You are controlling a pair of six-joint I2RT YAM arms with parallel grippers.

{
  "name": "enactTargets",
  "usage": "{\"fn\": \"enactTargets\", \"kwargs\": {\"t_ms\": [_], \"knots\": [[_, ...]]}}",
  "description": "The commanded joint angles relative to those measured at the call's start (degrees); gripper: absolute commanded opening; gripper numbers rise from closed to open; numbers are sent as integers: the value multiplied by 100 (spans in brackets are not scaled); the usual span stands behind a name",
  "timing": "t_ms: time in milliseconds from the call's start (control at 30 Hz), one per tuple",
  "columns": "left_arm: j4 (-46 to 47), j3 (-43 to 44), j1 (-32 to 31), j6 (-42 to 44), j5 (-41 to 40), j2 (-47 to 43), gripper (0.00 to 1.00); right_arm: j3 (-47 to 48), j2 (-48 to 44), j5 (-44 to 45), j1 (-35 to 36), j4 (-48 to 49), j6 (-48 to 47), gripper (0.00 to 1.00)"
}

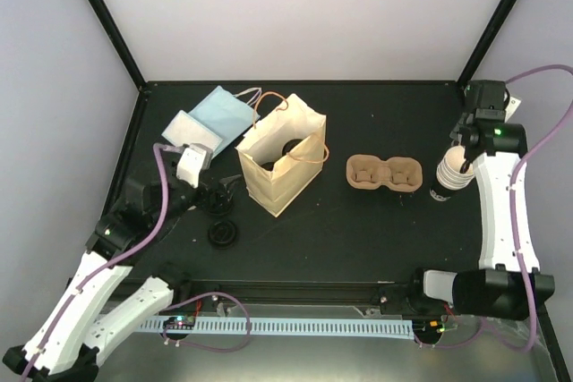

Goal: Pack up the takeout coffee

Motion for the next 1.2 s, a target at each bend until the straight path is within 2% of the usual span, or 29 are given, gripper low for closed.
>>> {"fn": "enactTargets", "kwargs": {"t_ms": [0,167,333,633,800,967,1167], "knots": [[619,-308,38,-30,-244,-480,99,220,500,10,-127,3,42,54],[756,-719,25,-13,-292,-678,99,449,1069,-108,-298,131,97,55],[804,-941,-31,38,-351,-810,99,1062,1823,-80,-609,-155,239,54],[804,-959,-56,48,-359,-833,99,1292,2306,38,-681,-48,305,52],[793,-963,-61,40,-393,-839,99,1195,2326,76,-690,58,288,37],[795,-965,-60,44,-413,-841,99,1325,2413,208,-690,52,317,35],[795,-964,-62,41,-413,-837,99,1438,2588,37,-690,2,310,23]]}}
